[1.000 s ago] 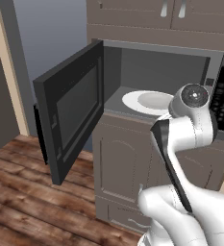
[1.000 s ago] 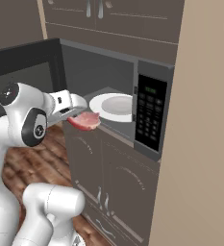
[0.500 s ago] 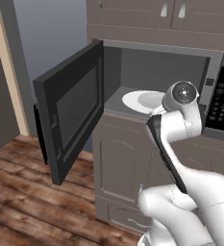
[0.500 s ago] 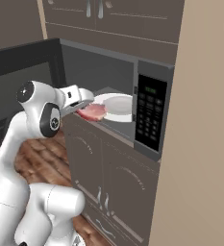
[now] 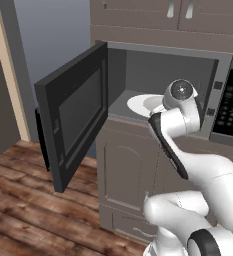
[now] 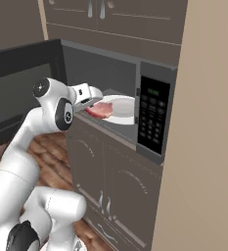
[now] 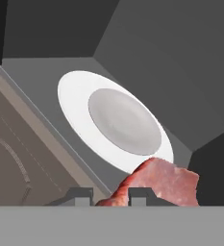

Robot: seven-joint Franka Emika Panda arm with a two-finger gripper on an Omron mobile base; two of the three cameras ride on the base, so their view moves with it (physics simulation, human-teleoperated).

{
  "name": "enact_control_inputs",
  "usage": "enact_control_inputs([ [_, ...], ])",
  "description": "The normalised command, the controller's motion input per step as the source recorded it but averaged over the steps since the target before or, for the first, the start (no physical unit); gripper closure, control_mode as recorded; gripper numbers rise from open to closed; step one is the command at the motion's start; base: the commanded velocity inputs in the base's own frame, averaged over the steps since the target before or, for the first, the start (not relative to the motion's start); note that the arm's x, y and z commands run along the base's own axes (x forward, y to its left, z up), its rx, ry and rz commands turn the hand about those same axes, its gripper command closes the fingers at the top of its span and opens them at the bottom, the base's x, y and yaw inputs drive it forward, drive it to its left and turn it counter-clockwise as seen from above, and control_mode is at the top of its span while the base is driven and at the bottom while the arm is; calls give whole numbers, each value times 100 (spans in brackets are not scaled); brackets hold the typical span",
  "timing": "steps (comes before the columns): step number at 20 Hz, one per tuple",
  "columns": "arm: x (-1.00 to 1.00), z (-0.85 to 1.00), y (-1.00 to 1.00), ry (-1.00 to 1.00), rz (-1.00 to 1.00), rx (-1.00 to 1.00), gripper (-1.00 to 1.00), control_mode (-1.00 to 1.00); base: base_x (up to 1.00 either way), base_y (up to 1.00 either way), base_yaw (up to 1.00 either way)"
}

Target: Transport the steak from the fridge to the microwave and turn on the microwave.

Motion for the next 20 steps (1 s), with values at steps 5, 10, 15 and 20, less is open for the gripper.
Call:
enact_control_inputs([
  [5,48,-11,0,-9,0,0,100,-100,0,0,0],
  [10,39,8,-14,0,0,0,100,-100,0,0,0],
  [15,28,2,-28,12,0,1,100,-100,0,0,0],
  [20,38,-16,-3,3,0,0,100,-100,0,0,0],
])
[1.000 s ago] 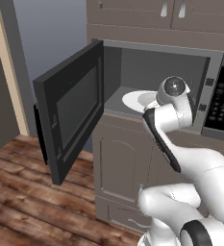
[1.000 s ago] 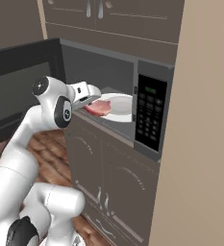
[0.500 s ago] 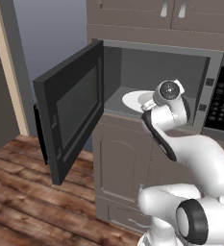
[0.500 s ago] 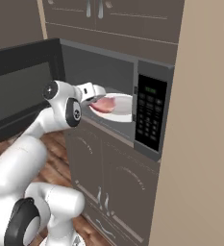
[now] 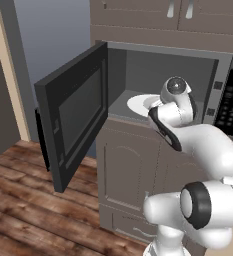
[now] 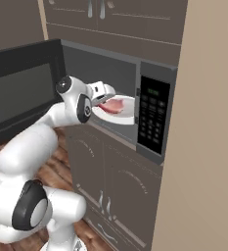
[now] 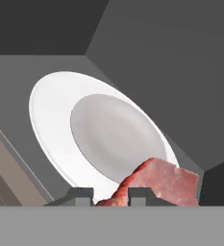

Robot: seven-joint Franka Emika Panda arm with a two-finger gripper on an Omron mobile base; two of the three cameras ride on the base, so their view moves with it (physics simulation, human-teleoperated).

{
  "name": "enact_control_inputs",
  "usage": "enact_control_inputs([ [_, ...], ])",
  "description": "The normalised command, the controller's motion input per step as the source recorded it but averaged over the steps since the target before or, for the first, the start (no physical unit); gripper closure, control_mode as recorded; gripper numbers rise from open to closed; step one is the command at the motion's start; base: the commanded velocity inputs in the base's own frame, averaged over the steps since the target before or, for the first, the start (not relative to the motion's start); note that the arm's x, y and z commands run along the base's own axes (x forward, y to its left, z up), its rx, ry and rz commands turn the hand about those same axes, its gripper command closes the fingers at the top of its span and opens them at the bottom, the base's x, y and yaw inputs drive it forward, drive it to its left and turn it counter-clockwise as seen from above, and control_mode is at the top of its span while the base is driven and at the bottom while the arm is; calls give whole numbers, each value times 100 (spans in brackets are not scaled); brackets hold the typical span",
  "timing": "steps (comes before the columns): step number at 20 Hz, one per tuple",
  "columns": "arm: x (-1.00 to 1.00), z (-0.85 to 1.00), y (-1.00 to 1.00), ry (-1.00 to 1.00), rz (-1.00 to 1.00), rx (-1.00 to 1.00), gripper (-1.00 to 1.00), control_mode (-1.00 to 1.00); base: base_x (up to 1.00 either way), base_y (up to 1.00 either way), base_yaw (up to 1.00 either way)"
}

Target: Transport the steak from the fridge to the microwave and turn on the microwave.

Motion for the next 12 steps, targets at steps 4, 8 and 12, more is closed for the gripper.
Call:
enact_control_inputs([
  [4,49,-11,0,0,0,0,100,-100,0,0,0],
  [8,41,-14,0,-1,0,0,100,-100,0,0,0],
  [12,41,-5,0,0,0,0,100,-100,0,0,0],
])
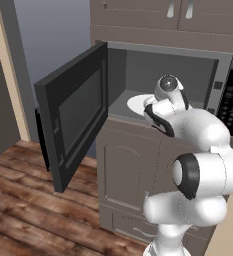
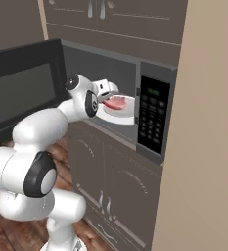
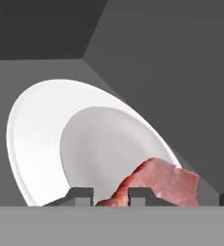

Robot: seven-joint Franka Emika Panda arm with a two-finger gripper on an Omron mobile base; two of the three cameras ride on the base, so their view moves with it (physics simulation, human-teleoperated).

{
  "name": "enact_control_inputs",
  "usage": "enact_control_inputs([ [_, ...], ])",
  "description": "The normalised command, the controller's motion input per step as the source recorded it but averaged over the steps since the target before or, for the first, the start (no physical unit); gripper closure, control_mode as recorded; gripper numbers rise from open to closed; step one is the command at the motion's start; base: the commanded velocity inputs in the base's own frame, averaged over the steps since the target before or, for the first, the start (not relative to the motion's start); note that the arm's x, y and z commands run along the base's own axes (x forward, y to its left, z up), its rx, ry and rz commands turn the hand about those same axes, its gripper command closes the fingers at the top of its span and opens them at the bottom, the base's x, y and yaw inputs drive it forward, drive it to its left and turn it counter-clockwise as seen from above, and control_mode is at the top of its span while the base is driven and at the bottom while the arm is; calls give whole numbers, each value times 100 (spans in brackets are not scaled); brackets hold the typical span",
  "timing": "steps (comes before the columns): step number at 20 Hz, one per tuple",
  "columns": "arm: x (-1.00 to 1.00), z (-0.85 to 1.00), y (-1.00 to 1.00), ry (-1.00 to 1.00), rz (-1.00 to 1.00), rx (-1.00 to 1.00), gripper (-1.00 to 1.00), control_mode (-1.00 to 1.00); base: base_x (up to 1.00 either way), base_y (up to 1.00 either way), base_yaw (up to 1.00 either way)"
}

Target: Transport the steak from the fridge to the microwave and turn on the microwave.

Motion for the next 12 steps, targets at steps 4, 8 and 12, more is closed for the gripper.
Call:
enact_control_inputs([
  [4,34,0,0,0,1,0,100,-100,0,0,0],
  [8,12,-5,-2,0,4,0,100,-100,0,0,0],
  [12,9,-34,-34,1,0,0,100,-100,0,0,0],
])
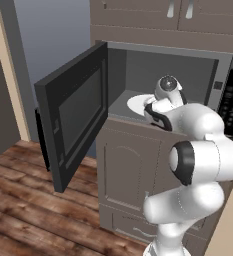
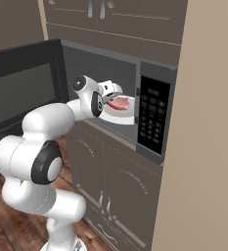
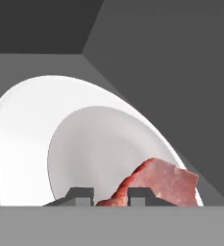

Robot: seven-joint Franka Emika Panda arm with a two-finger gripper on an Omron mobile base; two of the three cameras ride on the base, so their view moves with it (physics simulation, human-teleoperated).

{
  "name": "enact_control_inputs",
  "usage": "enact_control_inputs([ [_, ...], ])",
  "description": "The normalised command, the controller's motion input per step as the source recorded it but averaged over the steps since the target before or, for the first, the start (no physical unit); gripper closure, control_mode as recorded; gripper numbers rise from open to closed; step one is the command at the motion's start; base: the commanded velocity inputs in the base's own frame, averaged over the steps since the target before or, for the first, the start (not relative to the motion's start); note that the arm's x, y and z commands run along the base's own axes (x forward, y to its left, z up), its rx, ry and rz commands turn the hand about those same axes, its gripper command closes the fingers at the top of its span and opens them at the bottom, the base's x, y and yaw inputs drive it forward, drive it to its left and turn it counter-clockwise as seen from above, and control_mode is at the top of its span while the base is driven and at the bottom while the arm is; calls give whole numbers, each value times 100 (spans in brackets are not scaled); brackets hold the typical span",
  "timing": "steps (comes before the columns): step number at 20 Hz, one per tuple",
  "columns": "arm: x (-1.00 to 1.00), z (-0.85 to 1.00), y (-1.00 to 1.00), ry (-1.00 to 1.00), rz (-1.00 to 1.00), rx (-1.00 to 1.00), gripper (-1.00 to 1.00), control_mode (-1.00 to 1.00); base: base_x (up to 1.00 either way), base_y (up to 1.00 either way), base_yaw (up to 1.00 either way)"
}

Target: Transport the steak from the fridge to the microwave and turn on the microwave.

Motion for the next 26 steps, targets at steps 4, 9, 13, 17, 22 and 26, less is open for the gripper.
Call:
enact_control_inputs([
  [4,10,-16,-22,0,0,0,100,-100,0,0,0],
  [9,13,-1,-3,0,1,0,100,-100,0,0,0],
  [13,18,-6,0,0,0,1,100,-100,0,0,0],
  [17,12,-1,0,-1,0,0,-100,-100,0,0,0],
  [22,2,0,0,-3,0,0,-100,-100,0,0,0],
  [26,0,0,0,0,0,0,-100,-100,0,0,0],
])
